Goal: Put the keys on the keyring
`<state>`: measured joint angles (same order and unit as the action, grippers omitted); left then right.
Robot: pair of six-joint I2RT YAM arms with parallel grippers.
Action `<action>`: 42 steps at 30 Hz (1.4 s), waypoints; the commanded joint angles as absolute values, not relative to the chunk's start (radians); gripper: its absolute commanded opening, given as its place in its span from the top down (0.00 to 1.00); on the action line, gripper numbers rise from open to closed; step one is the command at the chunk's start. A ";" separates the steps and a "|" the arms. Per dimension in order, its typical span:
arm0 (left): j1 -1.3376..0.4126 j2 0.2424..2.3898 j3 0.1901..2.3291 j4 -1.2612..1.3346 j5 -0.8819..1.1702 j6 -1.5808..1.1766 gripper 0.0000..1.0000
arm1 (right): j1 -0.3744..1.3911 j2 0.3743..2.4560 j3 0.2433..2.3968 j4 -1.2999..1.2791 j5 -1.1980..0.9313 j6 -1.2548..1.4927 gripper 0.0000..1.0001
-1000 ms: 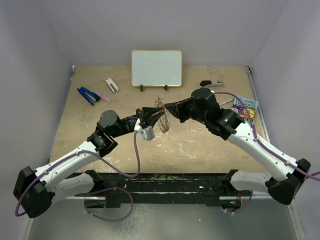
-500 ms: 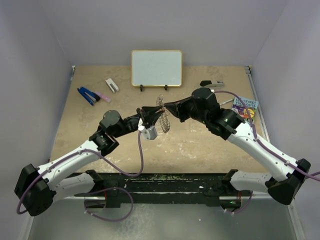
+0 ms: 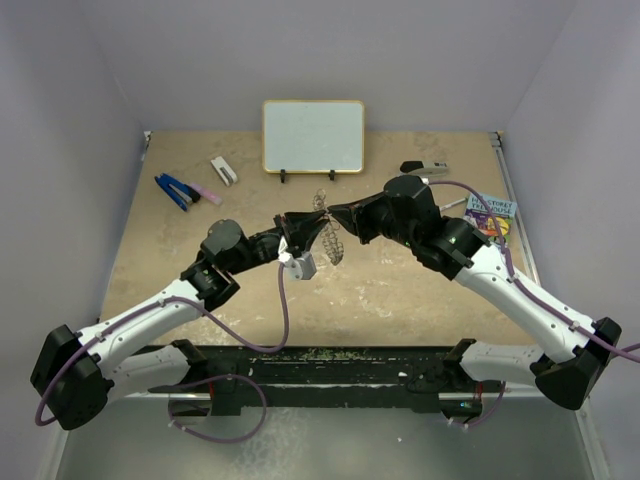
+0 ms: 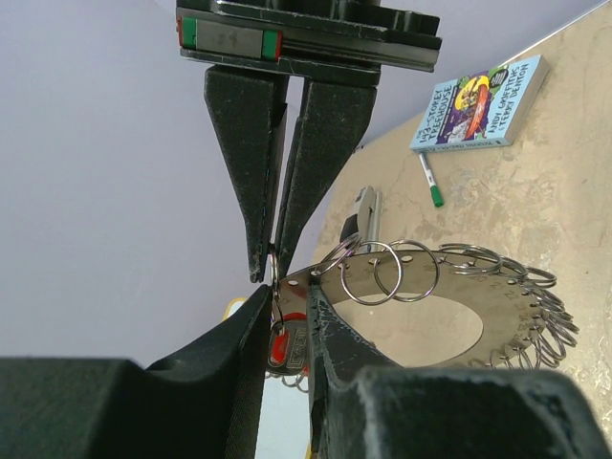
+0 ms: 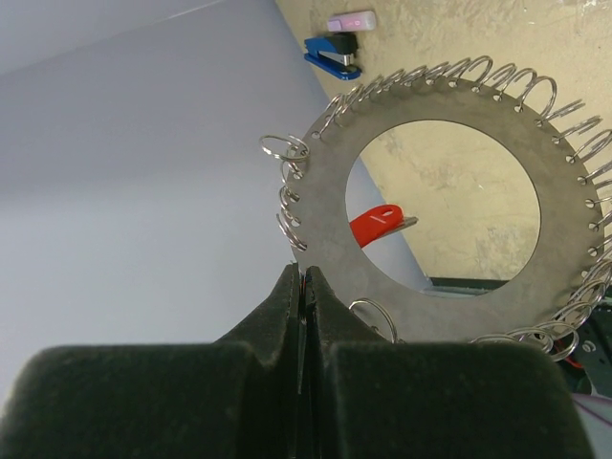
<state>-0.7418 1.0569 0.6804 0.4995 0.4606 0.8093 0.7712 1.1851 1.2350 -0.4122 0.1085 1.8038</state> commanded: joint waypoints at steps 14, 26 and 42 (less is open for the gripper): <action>-0.739 1.064 0.709 0.525 0.464 0.846 0.94 | 0.769 1.177 1.238 -0.318 0.071 1.791 1.00; -0.739 1.063 0.734 0.483 0.442 0.869 0.97 | 0.769 1.176 1.232 -0.286 0.076 1.732 0.99; -0.734 1.042 0.796 0.386 0.429 0.779 0.97 | 0.770 1.097 1.173 -0.282 0.155 1.718 0.49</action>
